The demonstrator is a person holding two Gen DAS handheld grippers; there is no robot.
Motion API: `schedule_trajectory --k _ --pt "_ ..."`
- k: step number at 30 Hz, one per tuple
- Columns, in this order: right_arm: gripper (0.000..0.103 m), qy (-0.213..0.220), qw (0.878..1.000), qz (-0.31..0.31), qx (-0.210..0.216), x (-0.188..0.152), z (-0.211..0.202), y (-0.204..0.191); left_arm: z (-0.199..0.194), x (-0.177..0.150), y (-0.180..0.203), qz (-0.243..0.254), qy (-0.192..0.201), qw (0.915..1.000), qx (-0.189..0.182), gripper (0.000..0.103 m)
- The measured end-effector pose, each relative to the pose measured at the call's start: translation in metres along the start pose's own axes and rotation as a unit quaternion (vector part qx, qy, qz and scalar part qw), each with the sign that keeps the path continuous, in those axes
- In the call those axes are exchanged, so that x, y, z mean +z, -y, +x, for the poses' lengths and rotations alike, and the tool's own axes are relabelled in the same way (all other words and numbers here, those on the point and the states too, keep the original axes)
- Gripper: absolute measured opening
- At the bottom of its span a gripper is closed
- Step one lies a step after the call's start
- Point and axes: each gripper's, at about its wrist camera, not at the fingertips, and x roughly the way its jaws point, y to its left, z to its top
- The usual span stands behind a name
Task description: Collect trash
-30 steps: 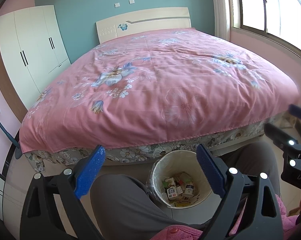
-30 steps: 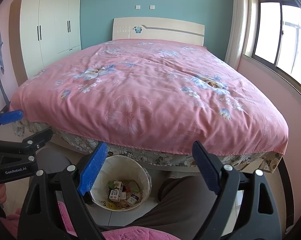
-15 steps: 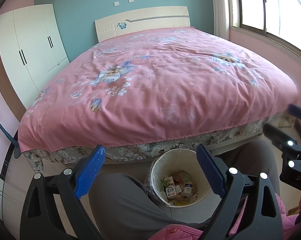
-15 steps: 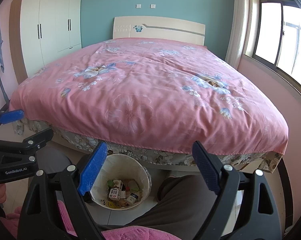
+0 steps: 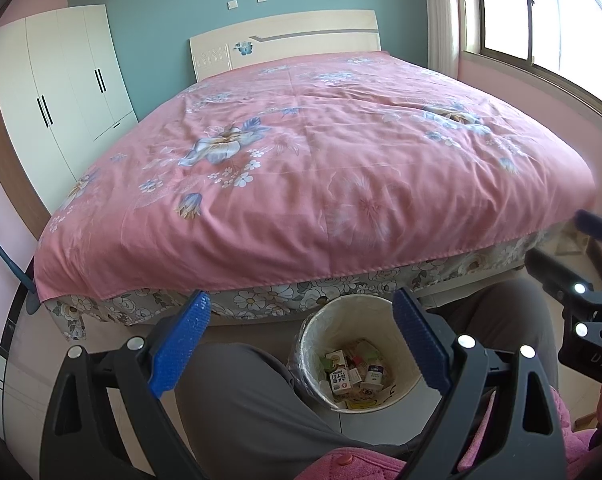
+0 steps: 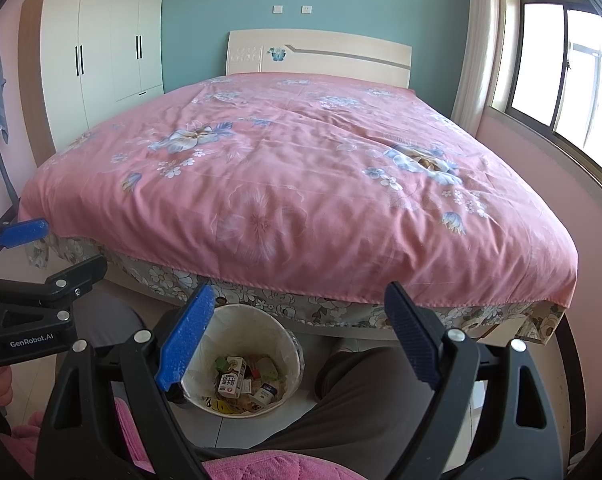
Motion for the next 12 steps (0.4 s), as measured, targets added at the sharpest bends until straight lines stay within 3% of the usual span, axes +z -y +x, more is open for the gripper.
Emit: schedule_trajectory --k 12 --pt "0.085 -0.003 1.000 -0.001 0.003 -0.0040 0.0022 0.0003 0.0043 -0.0067 0.0031 -0.001 -0.008 1.0000 -0.003 0.094"
